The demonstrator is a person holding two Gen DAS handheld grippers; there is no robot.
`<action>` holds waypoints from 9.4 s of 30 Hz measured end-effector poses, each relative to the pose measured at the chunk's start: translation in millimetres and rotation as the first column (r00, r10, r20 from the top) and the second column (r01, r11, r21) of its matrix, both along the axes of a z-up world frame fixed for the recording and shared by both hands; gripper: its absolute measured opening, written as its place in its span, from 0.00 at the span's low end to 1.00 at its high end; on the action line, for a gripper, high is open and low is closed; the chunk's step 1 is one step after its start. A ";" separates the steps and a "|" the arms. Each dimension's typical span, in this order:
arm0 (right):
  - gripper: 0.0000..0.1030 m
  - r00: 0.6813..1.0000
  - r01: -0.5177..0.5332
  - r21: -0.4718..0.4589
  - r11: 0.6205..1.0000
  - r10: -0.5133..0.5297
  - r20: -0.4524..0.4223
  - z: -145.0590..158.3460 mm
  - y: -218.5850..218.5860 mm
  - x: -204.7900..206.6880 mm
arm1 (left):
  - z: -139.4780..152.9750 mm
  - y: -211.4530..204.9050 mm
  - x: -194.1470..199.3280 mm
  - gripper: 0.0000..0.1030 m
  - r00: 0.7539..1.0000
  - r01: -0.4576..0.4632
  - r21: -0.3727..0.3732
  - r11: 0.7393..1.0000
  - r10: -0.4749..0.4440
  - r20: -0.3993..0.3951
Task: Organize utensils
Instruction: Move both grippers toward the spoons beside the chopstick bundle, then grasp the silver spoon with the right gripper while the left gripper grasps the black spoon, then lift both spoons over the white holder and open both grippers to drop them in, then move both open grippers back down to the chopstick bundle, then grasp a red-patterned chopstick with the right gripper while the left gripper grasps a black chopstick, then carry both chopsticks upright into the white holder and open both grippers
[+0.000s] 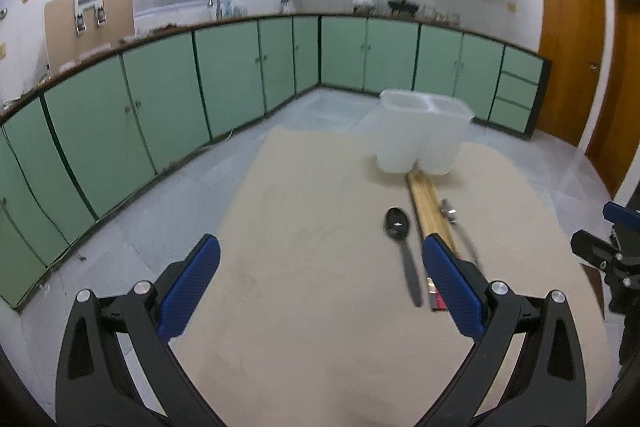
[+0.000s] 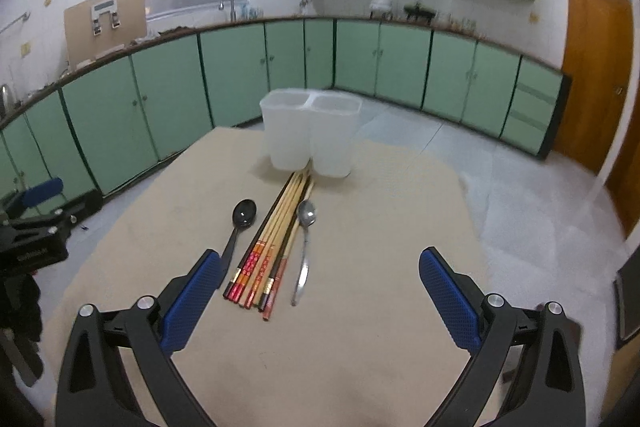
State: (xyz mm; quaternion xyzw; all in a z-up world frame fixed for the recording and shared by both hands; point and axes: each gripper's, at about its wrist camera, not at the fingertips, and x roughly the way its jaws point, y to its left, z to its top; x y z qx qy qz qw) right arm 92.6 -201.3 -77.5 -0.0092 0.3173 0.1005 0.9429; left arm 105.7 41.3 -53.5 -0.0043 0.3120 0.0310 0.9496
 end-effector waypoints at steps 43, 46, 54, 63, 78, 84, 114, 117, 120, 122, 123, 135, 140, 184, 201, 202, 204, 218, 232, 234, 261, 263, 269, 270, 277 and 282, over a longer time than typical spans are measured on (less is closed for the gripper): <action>0.24 0.939 -0.106 0.165 0.981 0.154 -0.308 -96.2 -7.2 182.0 | -93.3 -49.5 147.2 0.95 0.962 0.104 0.004 0.995 -0.100 -0.253; 0.22 0.948 -0.084 0.138 0.987 0.122 -0.293 -92.6 -19.3 175.8 | -97.6 -59.6 155.4 0.95 0.959 0.117 0.008 0.993 -0.111 -0.261; 0.09 0.948 -0.072 0.151 0.986 0.115 -0.295 -90.3 -30.5 174.1 | -115.2 -73.3 178.6 0.95 0.945 0.102 0.036 0.994 -0.085 -0.316; 0.35 0.936 -0.088 0.214 0.973 0.154 -0.318 -100.0 -33.0 166.1 | -122.7 -65.3 179.8 0.95 0.936 0.095 -0.003 0.995 -0.091 -0.339; 0.31 0.938 -0.111 0.098 0.989 0.137 -0.320 -105.2 -9.3 178.2 | -121.1 -57.5 175.7 0.75 0.940 0.131 -0.027 0.991 -0.133 -0.316; 0.28 0.938 -0.104 0.093 0.990 0.129 -0.320 -105.9 -13.1 179.9 | -117.0 -61.3 172.0 0.42 0.938 0.175 -0.039 0.984 -0.179 -0.297; 0.28 0.961 -0.122 0.229 0.966 0.058 0.269 36.7 -45.6 160.6 | 28.3 -91.2 170.2 0.34 0.878 0.210 0.080 0.974 -0.224 0.422; 0.28 0.949 -0.119 0.221 0.968 0.046 0.311 59.0 -44.8 180.4 | 51.9 -100.8 198.6 0.34 0.853 0.197 0.100 0.975 -0.221 0.473; 0.27 0.941 -0.097 0.207 0.974 0.021 0.339 73.2 -39.9 209.0 | 62.5 -111.2 221.7 0.34 0.835 0.182 0.130 0.975 -0.223 0.503; 0.27 0.936 -0.074 0.185 0.980 0.004 0.353 76.1 -36.5 222.5 | 63.0 -115.1 238.9 0.34 0.832 0.170 0.137 0.976 -0.216 0.511; 0.27 0.934 -0.063 0.179 0.982 -0.005 0.356 77.2 -34.4 233.2 | 61.5 -114.4 245.8 0.34 0.834 0.164 0.136 0.977 -0.211 0.510; 0.28 0.952 0.001 0.121 0.993 -0.039 0.305 37.8 -12.2 287.2 | 14.2 -106.5 276.5 0.35 0.871 0.186 0.141 0.972 -0.230 0.434; 0.36 0.961 -0.022 0.112 0.994 -0.010 0.275 25.1 -12.1 274.5 | 10.8 -93.8 264.1 0.51 0.877 0.210 0.112 0.971 -0.238 0.418; 0.37 0.978 -0.046 0.026 0.999 0.050 -0.203 -112.9 26.8 5.3 | -115.2 -33.4 38.2 0.86 0.977 0.083 -0.032 0.996 -0.087 -0.192; 0.07 0.974 -0.054 0.091 0.994 0.072 -0.216 -113.8 26.1 15.3 | -119.8 -47.7 38.7 0.86 0.964 0.142 -0.028 0.989 -0.145 -0.225; 0.07 0.974 -0.042 0.097 0.994 0.062 -0.217 -113.9 23.3 15.1 | -120.3 -49.6 38.7 0.86 0.962 0.149 -0.029 0.988 -0.151 -0.227; 0.06 0.977 -0.009 0.093 0.996 0.028 -0.210 -113.3 15.4 14.5 | -121.0 -53.1 38.9 0.86 0.958 0.165 -0.040 0.986 -0.169 -0.232; 0.06 0.976 0.066 0.084 0.994 -0.047 -0.214 -115.4 -17.7 18.1 | -129.7 -74.9 49.0 0.87 0.940 0.204 -0.053 0.977 -0.211 -0.269; 0.08 0.975 0.055 0.093 0.994 -0.034 -0.220 -116.1 -18.3 18.1 | -128.0 -67.4 49.3 0.74 0.949 0.149 -0.034 0.988 -0.152 -0.277; 0.08 0.973 0.055 0.105 0.993 -0.030 -0.227 -116.7 -20.0 18.8 | -126.5 -69.5 49.8 0.62 0.949 0.159 -0.045 0.986 -0.166 -0.267; 0.06 0.997 0.033 0.127 0.991 -0.023 -0.079 -65.4 -30.4 3.1 | -62.0 -62.9 24.0 0.06 0.968 0.215 -0.069 0.974 -0.222 -0.117; 0.06 0.999 0.027 0.127 0.992 -0.022 -0.039 -48.0 -32.7 0.1 | -43.9 -60.5 20.3 0.06 0.972 0.217 -0.064 0.974 -0.222 -0.073; 0.06 0.999 -0.002 0.130 0.991 -0.005 0.051 0.3 -39.3 0.0 | 6.7 -54.8 22.5 0.06 0.970 0.242 -0.056 0.969 -0.240 0.040; 0.06 0.998 -0.012 0.135 0.991 0.003 0.064 8.8 -40.6 2.4 | 15.5 -55.0 25.3 0.06 0.967 0.250 -0.055 0.967 -0.247 0.059; 0.06 0.992 -0.074 0.122 0.990 0.061 0.108 54.6 -40.3 29.3 | 51.6 -62.4 48.2 0.06 0.951 0.288 -0.021 0.957 -0.284 0.125; 0.05 0.989 -0.117 0.099 0.988 0.107 0.102 79.5 -37.6 57.0 | 65.8 -66.1 68.6 0.06 0.941 0.318 -0.017 0.948 -0.314 0.129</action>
